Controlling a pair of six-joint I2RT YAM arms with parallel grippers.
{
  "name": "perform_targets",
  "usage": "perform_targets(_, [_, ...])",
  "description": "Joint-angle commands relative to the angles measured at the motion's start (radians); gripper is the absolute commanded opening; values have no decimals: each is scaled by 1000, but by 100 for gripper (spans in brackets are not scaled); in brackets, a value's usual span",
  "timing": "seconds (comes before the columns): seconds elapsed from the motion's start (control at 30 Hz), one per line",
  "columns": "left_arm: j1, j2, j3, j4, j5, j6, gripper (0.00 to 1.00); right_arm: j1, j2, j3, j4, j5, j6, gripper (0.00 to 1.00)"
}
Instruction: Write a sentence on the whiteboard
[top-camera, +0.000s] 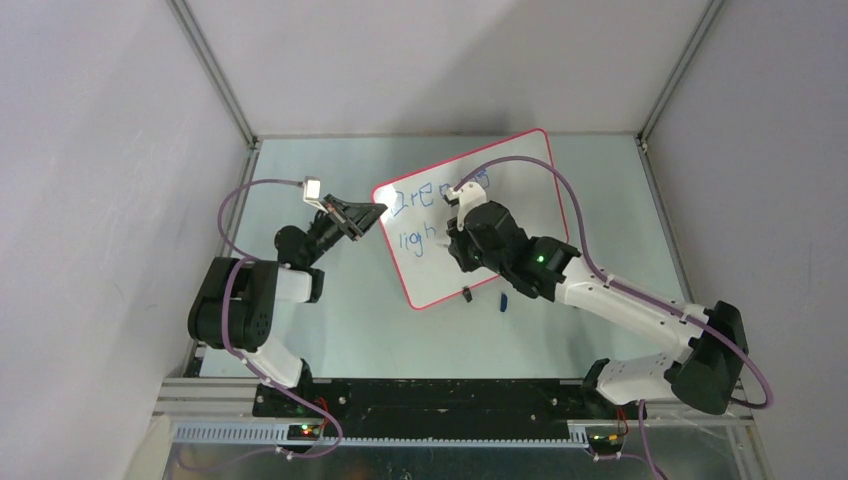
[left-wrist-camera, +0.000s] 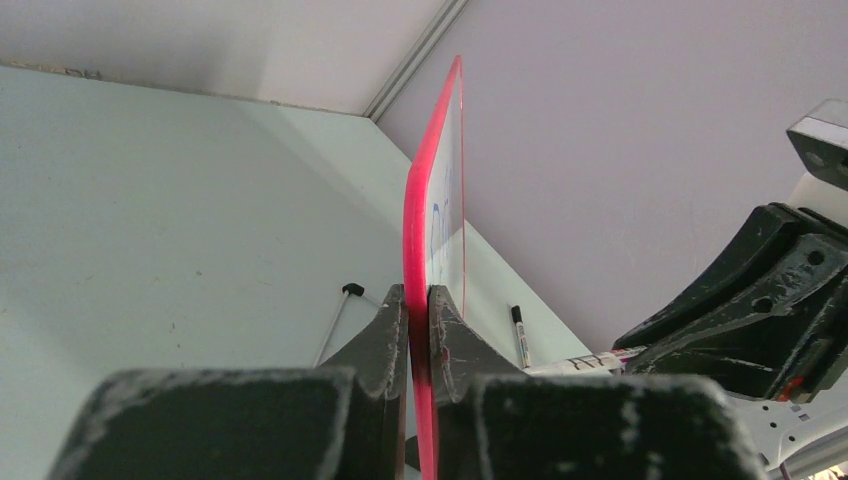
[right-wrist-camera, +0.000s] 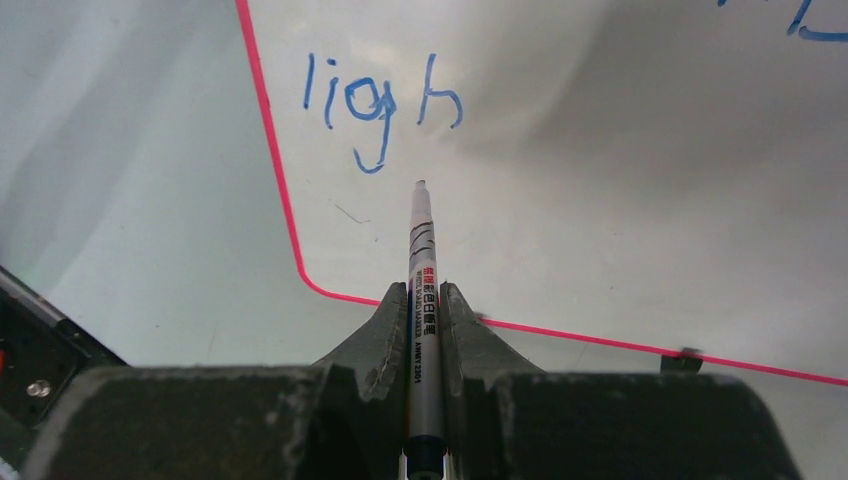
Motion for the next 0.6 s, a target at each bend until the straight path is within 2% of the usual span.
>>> perform_targets(0.0, [-7, -21, -9, 48, -7, 76, 0, 3, 14, 49, 37, 45, -51, 0])
perform_targets(0.57, [-7, -26, -12, 48, -8, 79, 0, 2, 42, 49, 116, 93, -72, 0])
